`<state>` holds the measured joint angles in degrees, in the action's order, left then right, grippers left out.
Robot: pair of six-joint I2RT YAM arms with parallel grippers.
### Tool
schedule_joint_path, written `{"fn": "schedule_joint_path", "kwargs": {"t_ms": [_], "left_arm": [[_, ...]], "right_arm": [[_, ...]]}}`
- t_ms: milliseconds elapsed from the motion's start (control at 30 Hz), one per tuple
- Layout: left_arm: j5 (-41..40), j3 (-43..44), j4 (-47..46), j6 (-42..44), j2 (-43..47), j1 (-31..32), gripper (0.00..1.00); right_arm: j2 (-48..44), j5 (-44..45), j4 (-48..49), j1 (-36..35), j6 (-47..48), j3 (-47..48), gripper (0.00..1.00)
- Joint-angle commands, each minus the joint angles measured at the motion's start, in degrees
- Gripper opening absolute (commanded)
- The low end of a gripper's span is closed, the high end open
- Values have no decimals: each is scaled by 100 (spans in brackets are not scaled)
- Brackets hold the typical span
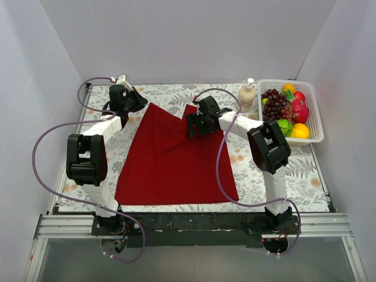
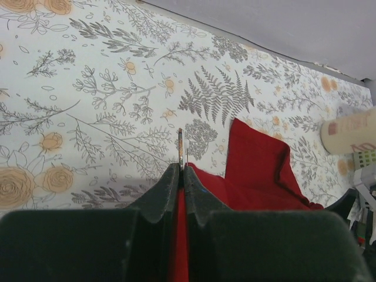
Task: Pin the brooch onto the clothing
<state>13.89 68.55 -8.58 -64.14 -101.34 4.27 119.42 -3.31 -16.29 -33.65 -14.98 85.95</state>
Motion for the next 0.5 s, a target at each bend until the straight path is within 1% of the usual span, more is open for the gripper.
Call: {"fn": "schedule_joint_path", "kwargs": {"t_ms": [0,133,267,300,333,367,400,433,467], "left_arm": [[-18,527,-83,-46,-350,-172,0],[35,992,-21,-37,-807,-234,0],[140,1510,154,-2,-1168,-260,0],[184,1573,190,-2,-1238,-269,4],[236,1625,242,7,-1248,-278,13],[280,1678,251,15,-1248,-287,36],[403,1670,260,15,-1196,-295,53],[447,1679,278,15,-1152,-304,67],[465,1670,304,-2,-1090,-322,78]], "right_arm": [[547,-20,-49,227,74,544,97],[942,-126,-242,315,118,1115,97],[900,-240,-295,341,153,1336,98],[847,-249,-287,341,171,1319,98],[690,-232,-243,341,180,1249,98],[601,-231,-208,341,180,1179,98],[505,-231,-173,341,197,1117,98],[295,-231,-103,341,189,960,98],[188,-231,-76,341,189,889,98]]}}
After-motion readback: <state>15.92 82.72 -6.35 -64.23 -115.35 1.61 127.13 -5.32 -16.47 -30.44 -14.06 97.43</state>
